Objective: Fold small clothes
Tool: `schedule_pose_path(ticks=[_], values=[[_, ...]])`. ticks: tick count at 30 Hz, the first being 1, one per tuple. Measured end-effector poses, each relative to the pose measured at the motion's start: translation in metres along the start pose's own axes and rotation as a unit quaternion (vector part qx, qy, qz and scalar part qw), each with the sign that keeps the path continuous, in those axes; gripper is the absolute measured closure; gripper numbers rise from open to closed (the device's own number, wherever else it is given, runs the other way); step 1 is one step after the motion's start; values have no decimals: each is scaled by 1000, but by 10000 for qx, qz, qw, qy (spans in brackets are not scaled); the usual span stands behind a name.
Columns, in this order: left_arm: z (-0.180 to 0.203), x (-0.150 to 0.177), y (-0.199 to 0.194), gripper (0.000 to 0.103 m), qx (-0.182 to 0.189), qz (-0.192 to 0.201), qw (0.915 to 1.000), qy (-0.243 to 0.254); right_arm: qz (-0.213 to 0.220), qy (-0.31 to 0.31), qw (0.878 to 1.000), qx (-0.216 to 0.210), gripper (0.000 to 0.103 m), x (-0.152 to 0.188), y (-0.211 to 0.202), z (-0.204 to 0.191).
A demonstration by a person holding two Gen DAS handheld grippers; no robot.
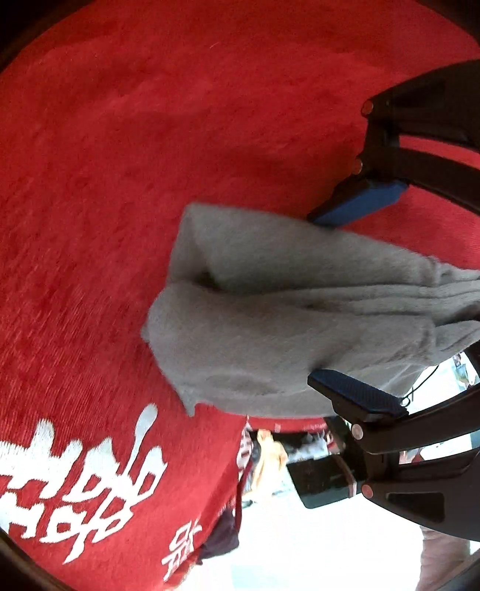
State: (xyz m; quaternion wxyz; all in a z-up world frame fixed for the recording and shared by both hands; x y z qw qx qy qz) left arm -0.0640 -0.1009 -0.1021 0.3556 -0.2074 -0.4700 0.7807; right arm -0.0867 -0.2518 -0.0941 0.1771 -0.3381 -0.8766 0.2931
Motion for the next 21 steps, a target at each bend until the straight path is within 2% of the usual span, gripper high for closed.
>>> schedule_pose_path(ticks=[3,7,11,16,18,19,20,21], values=[[5,-2,-1,2,6,75,10000,-55,-187,-193,9991,-328,21,-6,7,-14],[-4,0,5,2,79,98,9997,-189,-430,-427,9974,-395,21,-8,24,-23],[-3,3,7,2,-121,89,9999,-54,-188,-253,9972,-675,21,-16,28,-26],[-2,1,7,3,-199,26,9997,-128,43,-31,9986,-533,21,-17,31,-27],[5,-5,11,11,-330,107,9993,-138,38,58,9994,-349,28,-18,35,-28],[6,-6,9,18,-365,165,9991,-136,43,71,9999,-119,43,-18,36,-27],[7,-5,6,22,-368,224,9990,-133,33,74,10000,11,50,-18,38,-27],[8,-6,2,31,-352,280,9989,-132,75,117,9999,42,52,-17,37,-29]])
Point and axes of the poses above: each gripper's, at about its wrist camera, not at the fingertips, and y roughly the way its jaws point, z to its right, x to its underside, the point moved 10 cm from there along y, roughly the way its jaws point, and after that the axes turned 4 degrees about -z, right-handed, at the moved point
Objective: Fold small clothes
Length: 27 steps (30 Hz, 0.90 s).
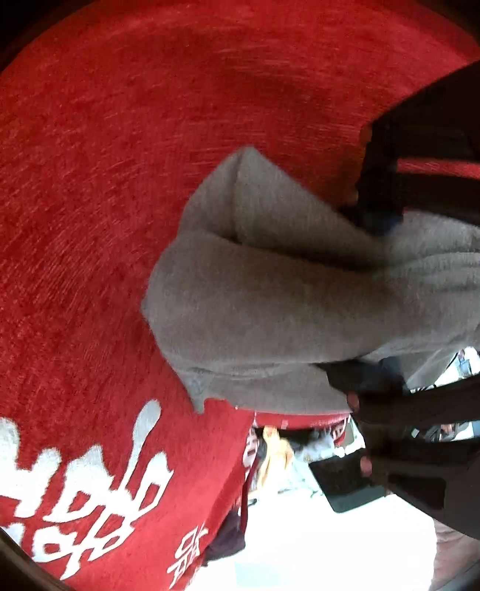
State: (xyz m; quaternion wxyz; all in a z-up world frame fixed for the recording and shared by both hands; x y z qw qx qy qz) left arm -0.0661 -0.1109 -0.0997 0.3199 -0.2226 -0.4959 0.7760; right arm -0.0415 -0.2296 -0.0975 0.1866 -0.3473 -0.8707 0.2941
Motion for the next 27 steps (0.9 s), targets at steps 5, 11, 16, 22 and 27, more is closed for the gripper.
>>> schedule_pose_path(ticks=[5,11,16,22,27], values=[[3,1,-24,54,365,155,9992,-46,354,253,9987,-265,59,6,-8,-18],[15,10,-58,54,763,243,9962,339,662,249,9964,-473,59,26,-18,-65],[11,27,-99,54,962,388,9926,628,825,270,9946,-563,59,50,-20,-102],[-14,55,-148,54,990,532,9905,795,755,149,9951,-624,59,87,-12,-149],[-67,87,-178,54,855,477,9927,702,567,140,9957,-714,59,119,34,-189]])
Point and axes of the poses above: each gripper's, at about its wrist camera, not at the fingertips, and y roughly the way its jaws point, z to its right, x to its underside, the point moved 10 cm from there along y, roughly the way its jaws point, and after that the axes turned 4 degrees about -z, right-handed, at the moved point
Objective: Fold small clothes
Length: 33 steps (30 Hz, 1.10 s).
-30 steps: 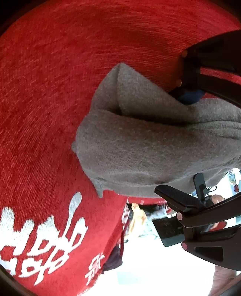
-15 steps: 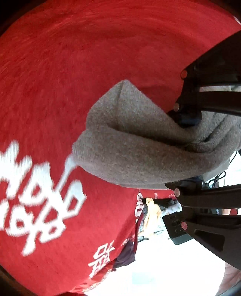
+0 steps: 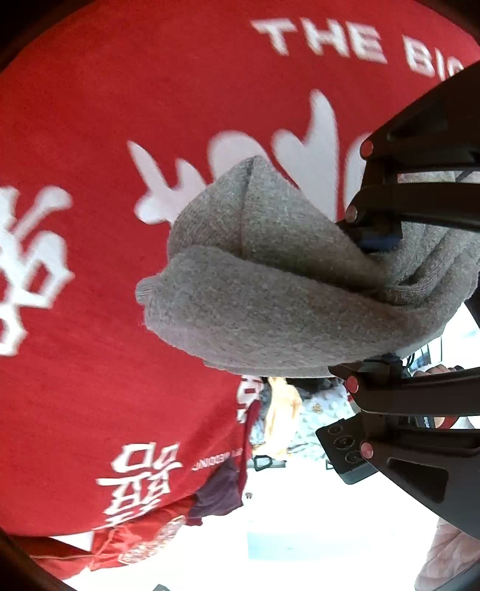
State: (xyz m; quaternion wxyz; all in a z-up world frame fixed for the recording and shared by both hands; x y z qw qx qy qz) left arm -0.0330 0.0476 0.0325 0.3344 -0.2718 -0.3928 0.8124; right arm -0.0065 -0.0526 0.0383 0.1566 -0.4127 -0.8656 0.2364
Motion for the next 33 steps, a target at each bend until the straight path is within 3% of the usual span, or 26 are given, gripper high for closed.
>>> schedule_pose_path(ticks=[6,10,12,14,15,17,22,25,27,29,32,33], values=[[-48,34,-22,54,-176,-30,9995,-265,-198,200,9993,-237,59,27,46,-8],[-83,52,-13,54,-369,-90,9984,-409,-428,234,9988,-17,59,40,79,2],[-103,61,-3,54,-604,-184,9969,-480,-516,187,9982,256,59,41,91,15],[-124,70,8,54,-970,-322,9929,-612,-625,105,9938,912,57,40,101,42],[-136,74,9,54,-1201,-367,9897,-680,-627,35,9888,1355,53,37,102,54],[-141,77,4,51,-1034,-297,9902,-889,-548,2,9787,1978,37,28,95,71],[-146,79,-20,42,-1479,-206,9835,-1021,-279,24,9705,2397,36,34,62,68],[-139,79,-26,42,-1499,-195,9828,-1058,-209,37,9758,2175,56,49,53,50],[-135,80,-23,42,-1577,-325,9813,-1051,-368,41,9780,2052,60,65,59,48],[-130,84,-19,42,-1705,-476,9793,-984,-568,69,9732,2227,90,78,77,53],[-115,86,-22,42,-1859,-627,9777,-748,-480,-120,9552,2919,90,78,76,72],[-110,86,-26,37,-1949,-666,9767,-601,-443,-90,9521,3023,90,78,72,75]])
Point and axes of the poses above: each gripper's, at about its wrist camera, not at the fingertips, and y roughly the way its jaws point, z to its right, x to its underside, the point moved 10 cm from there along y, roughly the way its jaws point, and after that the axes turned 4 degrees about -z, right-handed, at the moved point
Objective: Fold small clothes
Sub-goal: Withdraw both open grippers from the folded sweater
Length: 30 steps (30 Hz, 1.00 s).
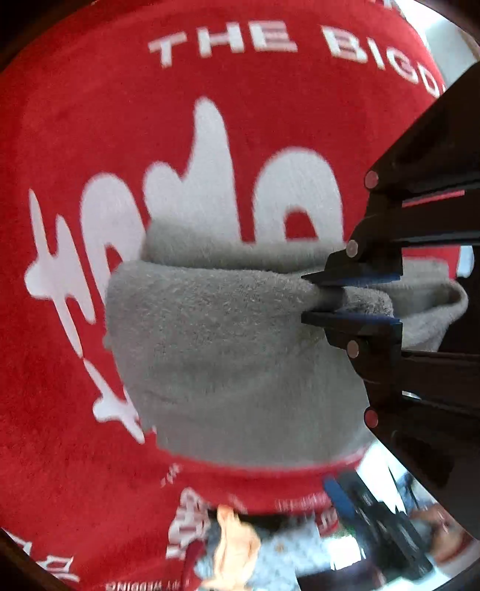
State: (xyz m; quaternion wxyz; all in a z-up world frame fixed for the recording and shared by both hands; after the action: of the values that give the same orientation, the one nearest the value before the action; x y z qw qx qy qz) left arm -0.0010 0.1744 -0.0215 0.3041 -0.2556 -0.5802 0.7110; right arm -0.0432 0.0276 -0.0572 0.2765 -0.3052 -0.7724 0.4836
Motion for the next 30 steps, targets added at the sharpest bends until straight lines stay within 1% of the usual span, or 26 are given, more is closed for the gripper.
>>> schedule_pose_path(ticks=[1,2,3,4,6,8,9,12,14,15,17,18,19,22,26,28,30], values=[[3,1,-4,16,-117,-12,9999,111,30,84,9999,101,89,-1,-4,3],[4,1,-9,7,-253,-7,9995,213,61,134,9997,210,89,-1,-11,6],[6,1,-14,2,-358,12,9988,322,66,159,9994,295,89,1,-16,8],[10,1,-19,2,-397,15,9983,432,130,185,9991,358,85,3,-26,8],[15,0,-26,2,-496,-10,9970,599,298,160,9991,248,78,9,-44,2],[20,0,-31,2,-582,-78,9958,705,467,147,9985,231,48,17,-61,-6],[25,-1,-33,2,-608,-121,9951,767,548,168,9981,245,44,21,-70,-8],[38,-2,-44,2,-582,-82,9944,880,732,235,9969,137,42,31,-86,-21],[46,-3,-55,2,-577,23,9938,945,738,267,9968,151,36,40,-93,-28],[51,-4,-63,2,-607,143,9931,990,733,277,9968,152,34,45,-96,-30],[54,-4,-75,2,-744,321,9915,1022,721,218,9970,158,28,51,-100,-37],[55,-3,-81,2,-802,374,9909,1015,697,153,9972,210,27,55,-102,-39],[56,-1,-86,2,-836,389,9909,985,664,67,9974,281,24,58,-103,-43],[54,6,-97,2,-884,344,9922,809,669,-294,9963,463,22,65,-109,-55],[54,18,-106,2,-954,248,9938,516,794,-767,9925,533,18,72,-124,-67],[58,22,-110,2,-1060,258,9931,434,832,-962,9905,515,16,76,-133,-71],[64,26,-114,2,-1017,277,9938,347,714,-1102,9899,530,8,81,-137,-70]])
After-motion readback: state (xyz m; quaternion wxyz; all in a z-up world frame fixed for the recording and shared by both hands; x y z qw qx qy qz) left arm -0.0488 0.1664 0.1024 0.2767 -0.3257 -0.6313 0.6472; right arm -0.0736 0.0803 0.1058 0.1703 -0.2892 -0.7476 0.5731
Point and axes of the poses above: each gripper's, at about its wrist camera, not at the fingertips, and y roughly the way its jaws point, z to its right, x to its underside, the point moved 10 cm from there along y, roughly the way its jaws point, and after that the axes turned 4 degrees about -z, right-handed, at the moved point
